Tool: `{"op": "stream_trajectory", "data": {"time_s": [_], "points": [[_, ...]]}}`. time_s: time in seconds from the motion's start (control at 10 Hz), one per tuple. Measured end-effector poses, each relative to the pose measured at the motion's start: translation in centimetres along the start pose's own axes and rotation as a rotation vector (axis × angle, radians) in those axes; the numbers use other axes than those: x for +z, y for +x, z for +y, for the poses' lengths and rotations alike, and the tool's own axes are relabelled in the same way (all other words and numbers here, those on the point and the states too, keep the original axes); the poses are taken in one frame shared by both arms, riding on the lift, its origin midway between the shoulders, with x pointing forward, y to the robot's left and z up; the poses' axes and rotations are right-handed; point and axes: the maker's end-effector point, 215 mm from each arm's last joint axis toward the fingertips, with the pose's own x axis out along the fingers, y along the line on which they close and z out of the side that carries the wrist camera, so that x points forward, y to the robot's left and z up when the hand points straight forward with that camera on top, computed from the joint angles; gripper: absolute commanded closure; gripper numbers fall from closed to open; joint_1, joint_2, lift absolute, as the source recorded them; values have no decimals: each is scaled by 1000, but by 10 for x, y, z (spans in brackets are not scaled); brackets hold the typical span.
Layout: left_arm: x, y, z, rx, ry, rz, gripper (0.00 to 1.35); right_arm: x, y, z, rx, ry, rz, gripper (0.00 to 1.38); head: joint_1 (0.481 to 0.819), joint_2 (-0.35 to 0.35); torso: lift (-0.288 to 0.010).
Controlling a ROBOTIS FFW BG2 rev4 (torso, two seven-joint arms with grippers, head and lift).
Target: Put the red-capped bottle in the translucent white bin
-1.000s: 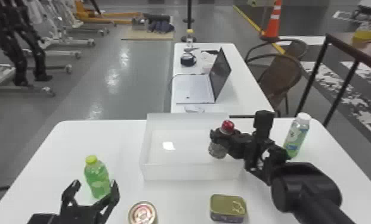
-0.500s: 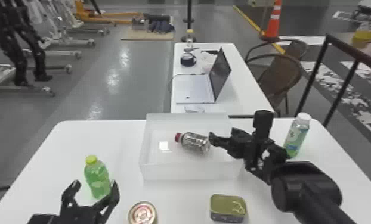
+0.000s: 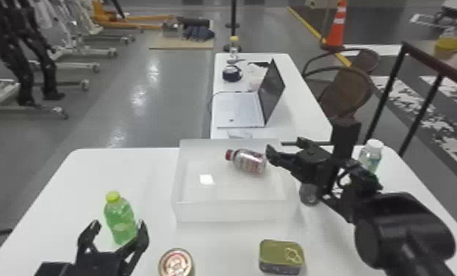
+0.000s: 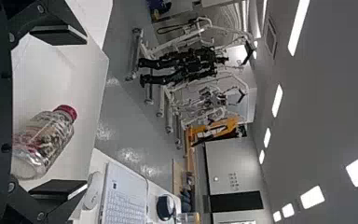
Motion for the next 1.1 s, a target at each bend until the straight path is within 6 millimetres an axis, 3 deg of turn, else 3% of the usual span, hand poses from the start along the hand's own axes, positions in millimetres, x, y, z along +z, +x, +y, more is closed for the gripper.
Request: {"op": "stream_trajectory", "data": {"time_s": [0.2,0.3,0.5,0.7,1.1], "points": [[0,-1,1,7,0,-2,268,-2,-47,11,-45,-17,-15,199,549,0,-100],[1,-2,1,9,0,-3,269,-15,-70,16,-79,-15,-4,199,549,0,-100],[1,-3,2,11,2,-6,268,-61,-115,16,-158,-24,48,188,549,0,-100],[1,-4,2,20,2,-5,263,-87,-151,12,-231,-46,30,180,549,0,-100],[1,0,-5,9,9,-8,263,-101,-184,10,-239,-135,-80,134,549,0,-100]]}}
